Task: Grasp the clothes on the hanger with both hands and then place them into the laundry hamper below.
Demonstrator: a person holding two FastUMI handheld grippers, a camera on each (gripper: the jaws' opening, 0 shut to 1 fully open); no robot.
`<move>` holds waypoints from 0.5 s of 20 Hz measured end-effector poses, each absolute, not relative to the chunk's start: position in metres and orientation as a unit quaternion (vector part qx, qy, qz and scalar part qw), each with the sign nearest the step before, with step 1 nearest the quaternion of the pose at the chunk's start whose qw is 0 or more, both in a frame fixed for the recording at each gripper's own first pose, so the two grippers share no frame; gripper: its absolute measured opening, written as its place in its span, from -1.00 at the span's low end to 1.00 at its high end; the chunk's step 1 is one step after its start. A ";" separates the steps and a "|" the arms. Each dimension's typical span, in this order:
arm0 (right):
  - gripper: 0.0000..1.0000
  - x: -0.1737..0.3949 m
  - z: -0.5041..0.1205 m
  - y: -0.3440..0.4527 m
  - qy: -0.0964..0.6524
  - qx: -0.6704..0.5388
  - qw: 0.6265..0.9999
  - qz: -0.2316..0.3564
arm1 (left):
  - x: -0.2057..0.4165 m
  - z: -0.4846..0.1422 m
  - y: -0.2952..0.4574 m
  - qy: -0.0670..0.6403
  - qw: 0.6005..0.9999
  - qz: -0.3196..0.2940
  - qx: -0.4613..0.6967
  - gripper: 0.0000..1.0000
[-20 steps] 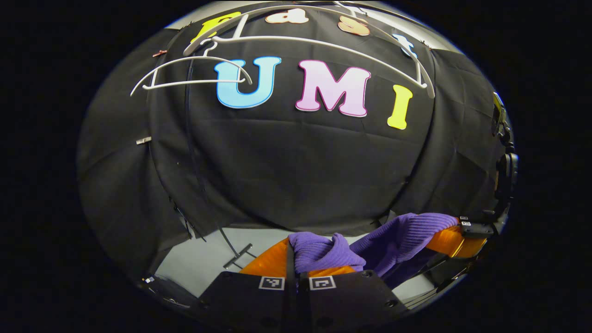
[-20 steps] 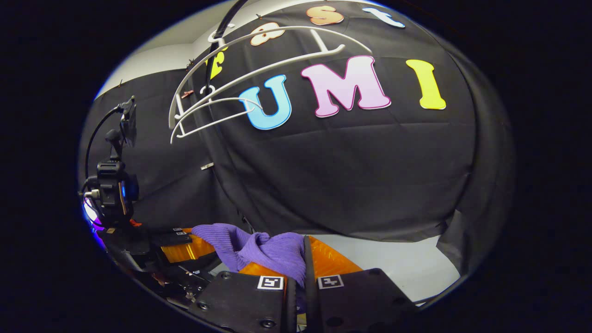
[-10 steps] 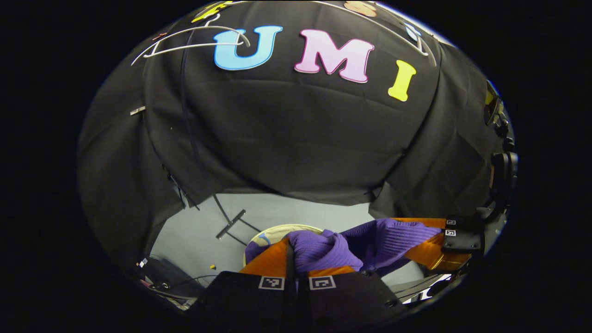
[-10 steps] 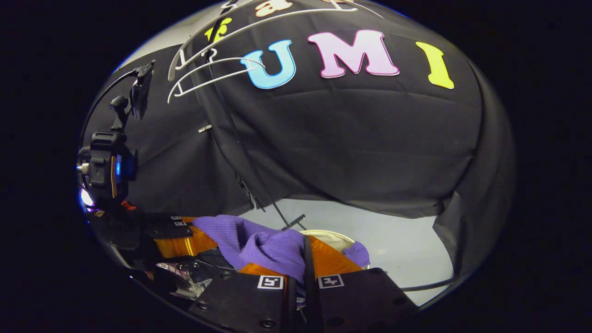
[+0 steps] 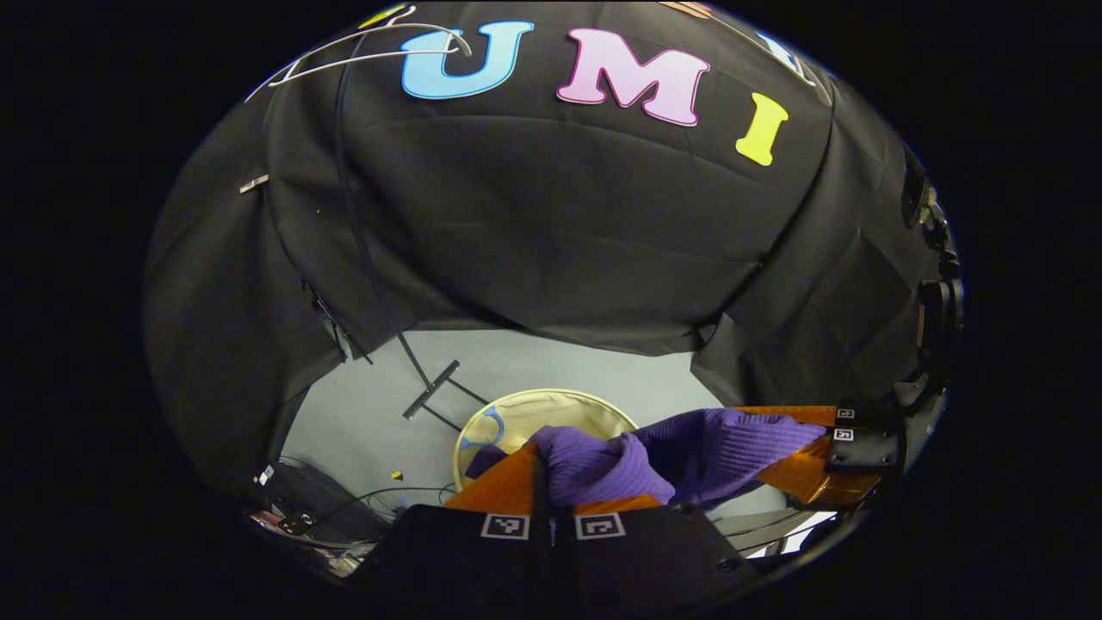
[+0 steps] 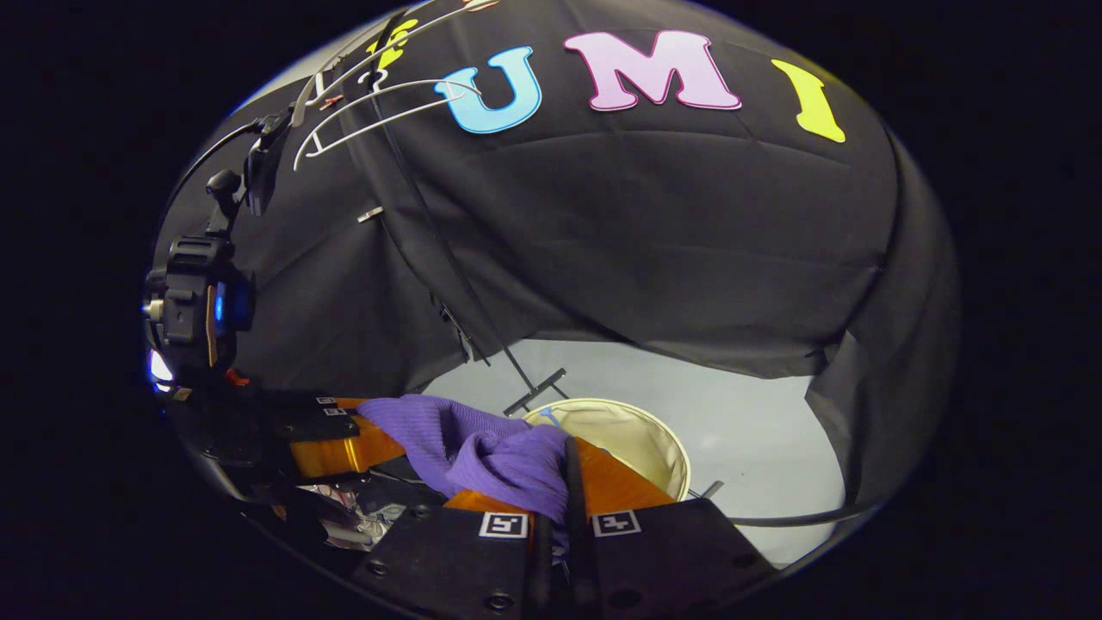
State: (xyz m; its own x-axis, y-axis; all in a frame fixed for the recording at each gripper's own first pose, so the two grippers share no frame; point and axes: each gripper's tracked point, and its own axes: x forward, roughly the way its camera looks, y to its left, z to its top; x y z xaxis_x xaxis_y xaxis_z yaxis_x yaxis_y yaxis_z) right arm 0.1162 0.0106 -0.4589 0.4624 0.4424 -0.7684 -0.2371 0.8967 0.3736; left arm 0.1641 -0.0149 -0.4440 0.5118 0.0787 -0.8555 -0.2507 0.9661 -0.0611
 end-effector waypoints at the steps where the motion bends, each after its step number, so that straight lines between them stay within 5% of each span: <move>1: -0.74 0.114 -0.463 0.011 0.491 0.107 0.841 0.198 | 0.164 -0.443 -0.018 0.489 0.863 0.087 -0.092 -0.85; 2: -0.72 0.108 -0.460 0.008 0.504 0.104 0.835 0.195 | 0.164 -0.451 -0.020 0.490 0.862 0.083 -0.094 -0.89; 6: 0.77 0.108 -0.469 0.010 0.509 0.085 0.834 0.196 | 0.160 -0.447 -0.021 0.494 0.862 0.079 -0.083 0.42; 7: 0.80 0.107 -0.468 0.009 0.507 0.079 0.835 0.199 | 0.161 -0.449 -0.022 0.494 0.862 0.078 -0.082 0.75; 8: 0.97 0.110 -0.468 0.010 0.504 0.077 0.836 0.202 | 0.161 -0.448 -0.021 0.493 0.863 0.077 -0.083 0.87; 10: 0.97 0.108 -0.469 0.011 0.501 0.074 0.838 0.205 | 0.161 -0.446 -0.019 0.491 0.864 0.078 -0.082 0.89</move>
